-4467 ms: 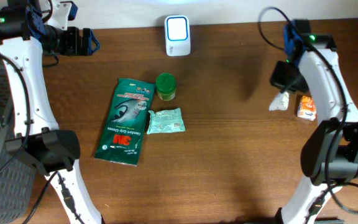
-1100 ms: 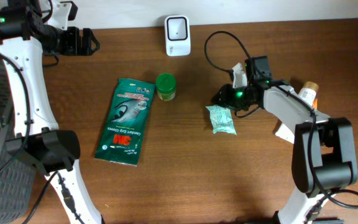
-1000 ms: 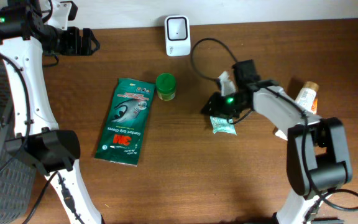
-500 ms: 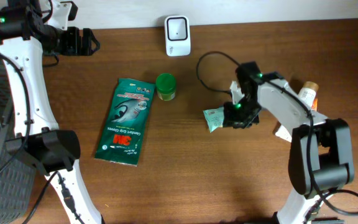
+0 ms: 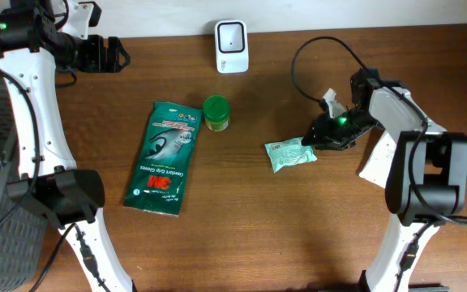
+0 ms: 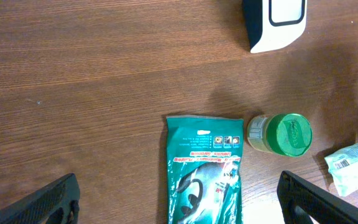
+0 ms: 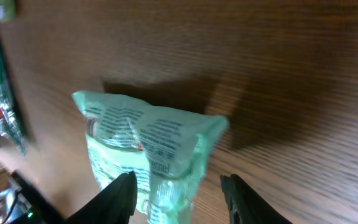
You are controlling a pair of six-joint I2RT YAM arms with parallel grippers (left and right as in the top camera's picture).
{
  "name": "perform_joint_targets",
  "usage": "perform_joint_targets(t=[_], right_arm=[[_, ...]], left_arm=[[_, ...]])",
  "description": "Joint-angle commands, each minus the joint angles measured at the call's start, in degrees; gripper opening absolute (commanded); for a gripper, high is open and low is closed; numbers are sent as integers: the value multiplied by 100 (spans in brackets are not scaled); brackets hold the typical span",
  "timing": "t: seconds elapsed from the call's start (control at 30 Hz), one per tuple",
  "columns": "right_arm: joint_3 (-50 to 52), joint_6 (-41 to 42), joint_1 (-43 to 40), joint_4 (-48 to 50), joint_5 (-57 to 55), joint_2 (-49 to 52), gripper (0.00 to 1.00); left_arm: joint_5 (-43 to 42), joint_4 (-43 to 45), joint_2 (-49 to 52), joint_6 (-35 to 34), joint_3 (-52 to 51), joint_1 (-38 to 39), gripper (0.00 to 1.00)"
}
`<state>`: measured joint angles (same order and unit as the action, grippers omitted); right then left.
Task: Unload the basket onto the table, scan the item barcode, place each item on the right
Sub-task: 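Hold the wipes packet up to the scanner with the right gripper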
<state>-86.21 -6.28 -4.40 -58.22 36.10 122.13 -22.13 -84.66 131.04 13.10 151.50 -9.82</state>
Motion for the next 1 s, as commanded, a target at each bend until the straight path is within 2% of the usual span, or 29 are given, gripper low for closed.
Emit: perform_joint_targets(t=[0.0,0.17,0.23,0.3,0.37,0.43,0.53,0.6,0.67,0.77,0.9,0.97], right_arm=[[20,-254,140,76,549,168,45],[68,-179,376,323,529,651,45],[72,-184,367,345,527,822,36],[72,-186,365,345,529,855,17],[31,-184,363,339,535,844,6],[-153,-186,358,101,538,841,5],[-920,-354,361,-802,697,780,4],[-1805,-1078,358,-1707,1552,531,4],[-2468,-1237,361,-2017,2068,249,4],[-3123,-1193,367,-1878,2063,-245,4],[-3348,175,549,-890,1161,-673,4],[-3348,448,780,-601,533,-800,4]], left_arm=[[-59,-7,-68,70,37,-9,99],[-59,-7,-68,70,37,-9,99],[-59,-7,-68,68,37,-9,99],[-59,-7,-68,70,37,-9,99],[-59,-7,-68,68,37,-9,99],[-59,-7,-68,70,37,-9,99],[-59,-7,-68,68,37,-9,99],[-59,-7,-68,70,37,-9,99],[-59,-7,-68,68,37,-9,99],[-59,-7,-68,70,37,-9,99],[-59,-7,-68,68,37,-9,99],[-59,-7,-68,70,37,-9,99]])
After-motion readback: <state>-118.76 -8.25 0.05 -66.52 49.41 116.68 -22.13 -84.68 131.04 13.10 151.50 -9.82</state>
